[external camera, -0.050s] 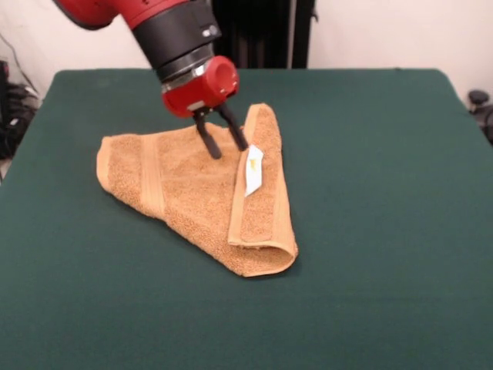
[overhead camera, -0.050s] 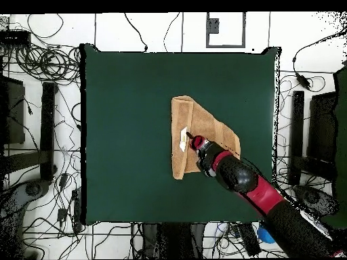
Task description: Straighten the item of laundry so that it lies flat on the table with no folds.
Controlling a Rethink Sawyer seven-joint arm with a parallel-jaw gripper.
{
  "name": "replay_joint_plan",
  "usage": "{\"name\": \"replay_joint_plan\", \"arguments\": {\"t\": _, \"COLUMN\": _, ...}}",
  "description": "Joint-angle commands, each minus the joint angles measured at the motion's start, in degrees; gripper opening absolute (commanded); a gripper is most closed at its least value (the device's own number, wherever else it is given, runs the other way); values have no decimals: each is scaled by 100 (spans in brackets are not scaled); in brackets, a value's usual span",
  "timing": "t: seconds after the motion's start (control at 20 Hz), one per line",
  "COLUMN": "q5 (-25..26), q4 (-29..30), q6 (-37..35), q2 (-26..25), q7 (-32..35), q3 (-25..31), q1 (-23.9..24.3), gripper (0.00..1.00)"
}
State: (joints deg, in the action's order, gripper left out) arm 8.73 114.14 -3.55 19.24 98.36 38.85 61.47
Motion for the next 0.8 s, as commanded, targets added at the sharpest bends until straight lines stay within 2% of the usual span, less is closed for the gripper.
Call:
{"name": "replay_joint_plan", "arguments": {"t": 0.05, "q5": 509, "q4": -999, "q6": -99, "q2": -904, "q7": -145, "q3": 74, "q1": 26, "gripper": 100}}
{"name": "replay_joint_plan", "arguments": {"t": 0.35, "q5": 940, "q4": -1235, "q6": 51, "q2": -1285, "q7": -5, "q3": 165, "q1": 105, "gripper": 100}}
{"name": "replay_joint_plan", "arguments": {"t": 0.8, "q5": 976, "q4": -920, "q6": 443, "q2": -1014, "q7": 667, "q3": 89, "q1": -139, "gripper": 100}}
